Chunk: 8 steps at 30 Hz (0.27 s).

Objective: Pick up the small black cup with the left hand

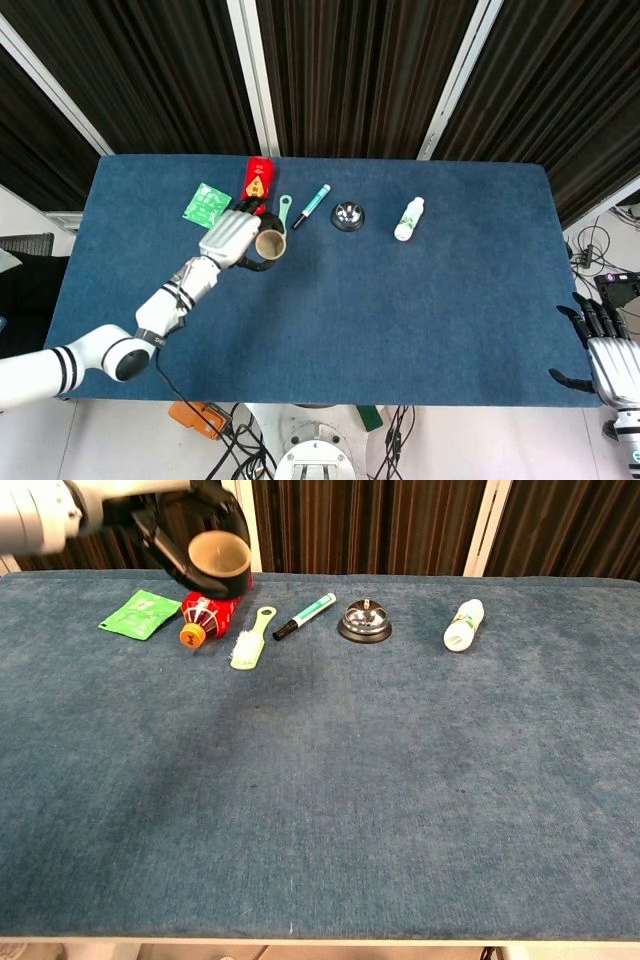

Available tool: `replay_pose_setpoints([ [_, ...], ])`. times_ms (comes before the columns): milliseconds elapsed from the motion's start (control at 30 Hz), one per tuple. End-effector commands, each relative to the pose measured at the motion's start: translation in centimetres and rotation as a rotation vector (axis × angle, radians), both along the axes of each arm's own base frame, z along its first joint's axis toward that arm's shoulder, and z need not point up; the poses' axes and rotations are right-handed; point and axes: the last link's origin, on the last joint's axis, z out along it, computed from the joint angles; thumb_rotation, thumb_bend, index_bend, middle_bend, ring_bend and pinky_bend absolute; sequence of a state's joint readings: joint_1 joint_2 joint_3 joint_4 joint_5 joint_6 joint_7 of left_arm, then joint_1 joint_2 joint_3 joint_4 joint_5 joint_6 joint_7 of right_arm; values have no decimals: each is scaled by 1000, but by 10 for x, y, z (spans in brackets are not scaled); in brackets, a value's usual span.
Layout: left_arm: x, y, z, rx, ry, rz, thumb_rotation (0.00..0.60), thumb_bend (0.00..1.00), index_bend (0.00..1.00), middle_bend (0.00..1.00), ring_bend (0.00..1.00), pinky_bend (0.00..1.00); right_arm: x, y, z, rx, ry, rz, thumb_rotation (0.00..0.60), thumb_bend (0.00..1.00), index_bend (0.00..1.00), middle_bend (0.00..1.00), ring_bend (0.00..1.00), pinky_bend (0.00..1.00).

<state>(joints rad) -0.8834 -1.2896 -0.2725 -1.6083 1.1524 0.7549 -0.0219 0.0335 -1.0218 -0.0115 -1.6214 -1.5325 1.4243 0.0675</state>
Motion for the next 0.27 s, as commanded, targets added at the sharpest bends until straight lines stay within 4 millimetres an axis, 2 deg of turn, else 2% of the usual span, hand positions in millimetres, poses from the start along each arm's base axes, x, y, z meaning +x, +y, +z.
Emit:
replay_pose_setpoints([
  [33,8,13,20,-3,13,21,600,346,439,467,98,92,0,-3,-2,8,-5,-5,600,204,219,65,8,64],
  [267,10,37,54,12,54,54,600,347,439,467,98,92,-2,-12,-2,17,-20,-28,600,203,219,65,7,64],
])
